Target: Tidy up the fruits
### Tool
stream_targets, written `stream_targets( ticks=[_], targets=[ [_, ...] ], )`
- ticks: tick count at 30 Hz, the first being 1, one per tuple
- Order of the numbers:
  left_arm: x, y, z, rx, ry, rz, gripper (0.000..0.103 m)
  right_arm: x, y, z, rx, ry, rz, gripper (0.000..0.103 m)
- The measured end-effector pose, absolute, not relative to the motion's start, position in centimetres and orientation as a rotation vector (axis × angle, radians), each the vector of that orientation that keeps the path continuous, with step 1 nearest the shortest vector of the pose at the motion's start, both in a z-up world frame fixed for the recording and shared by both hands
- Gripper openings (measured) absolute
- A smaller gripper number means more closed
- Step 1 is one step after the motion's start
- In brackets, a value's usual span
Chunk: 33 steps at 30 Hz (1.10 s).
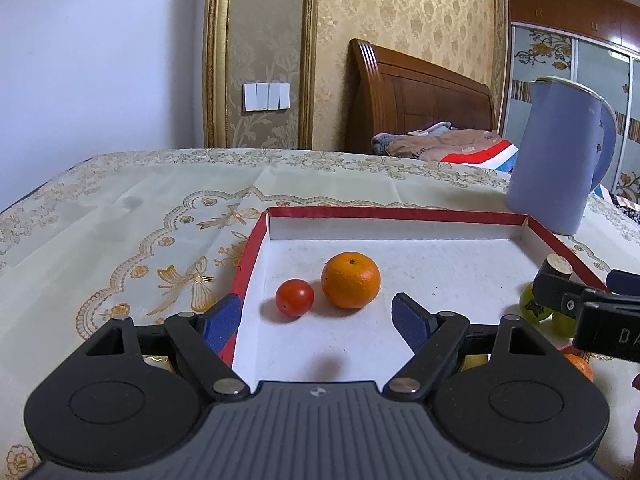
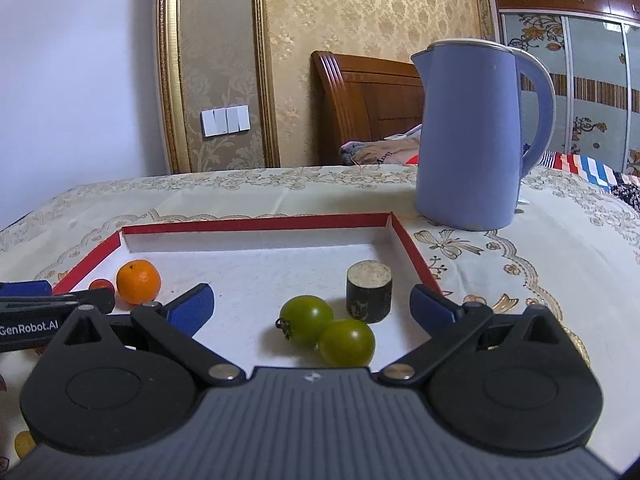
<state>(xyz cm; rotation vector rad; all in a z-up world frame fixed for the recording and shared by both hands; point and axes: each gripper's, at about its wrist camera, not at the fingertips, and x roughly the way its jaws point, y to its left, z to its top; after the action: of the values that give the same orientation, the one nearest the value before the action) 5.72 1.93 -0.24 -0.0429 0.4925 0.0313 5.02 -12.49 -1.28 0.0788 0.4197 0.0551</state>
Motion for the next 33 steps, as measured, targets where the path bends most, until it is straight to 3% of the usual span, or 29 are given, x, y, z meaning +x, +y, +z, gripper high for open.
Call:
stream_targets(
  ticks=[18,33],
  targets=[
    [1.4,2.9,0.3,-0.03,0.43,0.016,0.087,2.7,-14.8,-1.2,0.197,0.429,0.058,0.103],
    [-2.5,2.9,-1.2,-0.016,0.54,-0.106,0.087,0.9,-16.5,-2.0,0.236,0.47,0.03,0.103]
  ],
)
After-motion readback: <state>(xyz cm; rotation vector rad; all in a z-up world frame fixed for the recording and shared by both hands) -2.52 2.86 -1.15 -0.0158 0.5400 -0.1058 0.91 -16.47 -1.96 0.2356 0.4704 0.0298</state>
